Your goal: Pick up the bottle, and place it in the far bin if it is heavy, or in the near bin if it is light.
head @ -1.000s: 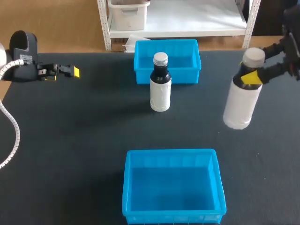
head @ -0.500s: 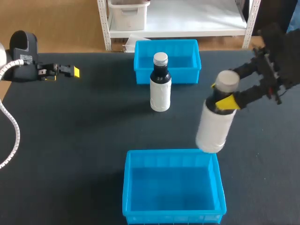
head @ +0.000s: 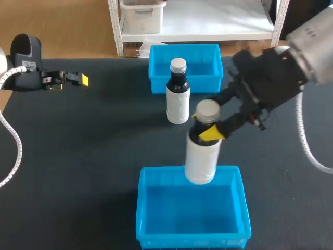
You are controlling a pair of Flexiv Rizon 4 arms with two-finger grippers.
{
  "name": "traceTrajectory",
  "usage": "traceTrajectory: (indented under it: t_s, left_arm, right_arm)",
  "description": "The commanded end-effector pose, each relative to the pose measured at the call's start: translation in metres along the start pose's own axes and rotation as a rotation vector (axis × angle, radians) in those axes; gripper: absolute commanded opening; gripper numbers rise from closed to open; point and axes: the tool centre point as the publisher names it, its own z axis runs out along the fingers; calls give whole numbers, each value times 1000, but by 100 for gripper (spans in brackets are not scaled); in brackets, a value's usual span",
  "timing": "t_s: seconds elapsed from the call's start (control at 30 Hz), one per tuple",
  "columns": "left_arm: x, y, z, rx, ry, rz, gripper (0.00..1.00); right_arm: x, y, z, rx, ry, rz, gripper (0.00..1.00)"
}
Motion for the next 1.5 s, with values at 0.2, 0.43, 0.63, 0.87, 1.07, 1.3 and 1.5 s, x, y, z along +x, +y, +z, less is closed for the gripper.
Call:
traceTrajectory:
  t_s: [0.2,0.43,0.63,0.87,1.07,1.3,1.5]
  left_arm:
    - [0,0,0,0,0,0,100]
    - [0,0,0,0,0,0,100]
    - [0,0,0,0,0,0,100]
    - [0,0,0,0,0,0,100]
    - [0,0,0,0,0,0,100]
    - [0,0,0,0,0,0,100]
    - [0,0,0,0,0,0,100]
  right_arm:
    - [-4,-10,44,-95,3,-42,0]
    - [2,-8,65,-150,5,-67,0]
    - [10,-7,81,-194,4,-78,0]
    - [16,-10,94,-211,15,-80,0]
    - [22,-13,102,-224,21,-80,0]
    - [28,-15,108,-237,14,-78,0]
    - [34,-14,111,-249,19,-84,0]
